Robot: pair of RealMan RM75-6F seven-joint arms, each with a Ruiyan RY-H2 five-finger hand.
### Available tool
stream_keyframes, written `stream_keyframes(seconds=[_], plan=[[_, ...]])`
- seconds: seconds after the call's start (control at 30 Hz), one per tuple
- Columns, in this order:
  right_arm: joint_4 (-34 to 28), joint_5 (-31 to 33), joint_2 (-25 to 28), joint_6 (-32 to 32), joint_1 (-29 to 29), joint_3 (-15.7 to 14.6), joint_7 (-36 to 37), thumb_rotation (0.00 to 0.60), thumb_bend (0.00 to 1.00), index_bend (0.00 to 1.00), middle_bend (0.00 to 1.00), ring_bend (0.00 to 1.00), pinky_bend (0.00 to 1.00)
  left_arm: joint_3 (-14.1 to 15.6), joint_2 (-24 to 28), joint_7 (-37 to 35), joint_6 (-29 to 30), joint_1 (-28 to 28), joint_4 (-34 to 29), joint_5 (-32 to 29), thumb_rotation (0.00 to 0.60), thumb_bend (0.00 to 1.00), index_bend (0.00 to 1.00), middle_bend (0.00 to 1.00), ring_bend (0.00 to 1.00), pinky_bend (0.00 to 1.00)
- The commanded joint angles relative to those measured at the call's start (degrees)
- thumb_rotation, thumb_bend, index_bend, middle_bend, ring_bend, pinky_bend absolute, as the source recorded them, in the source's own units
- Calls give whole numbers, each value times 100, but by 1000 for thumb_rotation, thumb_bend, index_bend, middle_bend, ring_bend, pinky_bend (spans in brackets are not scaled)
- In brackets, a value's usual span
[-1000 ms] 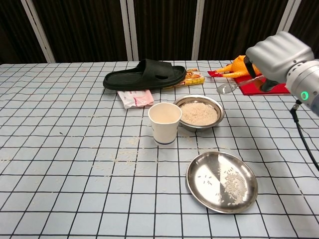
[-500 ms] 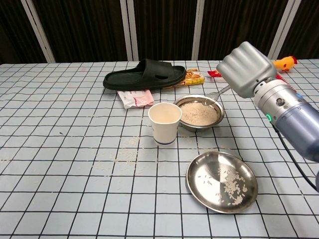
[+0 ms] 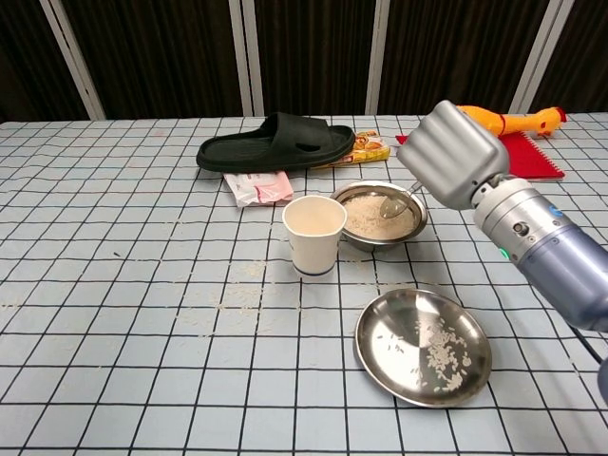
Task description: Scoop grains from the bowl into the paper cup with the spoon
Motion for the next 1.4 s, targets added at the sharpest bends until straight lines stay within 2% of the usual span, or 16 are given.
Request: stream_keyframes(seconds=[0.03, 0.3, 0.53, 0.97, 1.17, 1.4], plan=[[142, -90, -97, -25, -24, -48, 1, 600, 561, 659, 831, 971, 1000, 0, 4, -14, 3, 0, -1, 1, 600, 0, 0, 0, 0, 0], [476, -240, -227, -95, -61, -64, -63, 600, 562, 659, 831, 971, 1000, 12, 15, -44, -1, -6, -1, 24, 600, 0, 0, 0, 0, 0], [594, -299, -210, -108, -35, 70, -57, 600, 562, 659, 831, 971, 1000, 17, 29, -80, -14, -13, -7, 22, 600, 0, 0, 0, 0, 0], [672, -615, -174, -188, -125, -122, -145, 600, 563, 659, 831, 971, 1000, 27, 12, -88, 24, -14, 6, 72, 600, 0, 0, 0, 0, 0], [616, -628, -270, -188, -139, -32, -27, 600, 571, 661, 831, 971, 1000, 25, 8, -82, 10, -23, -2, 55, 600, 0, 0, 0, 0, 0], [424, -379, -413, -274, -170, 277, 221, 600, 572, 663, 831, 971, 1000, 25, 4, -101, 23, -14, -10, 44, 600, 0, 0, 0, 0, 0]])
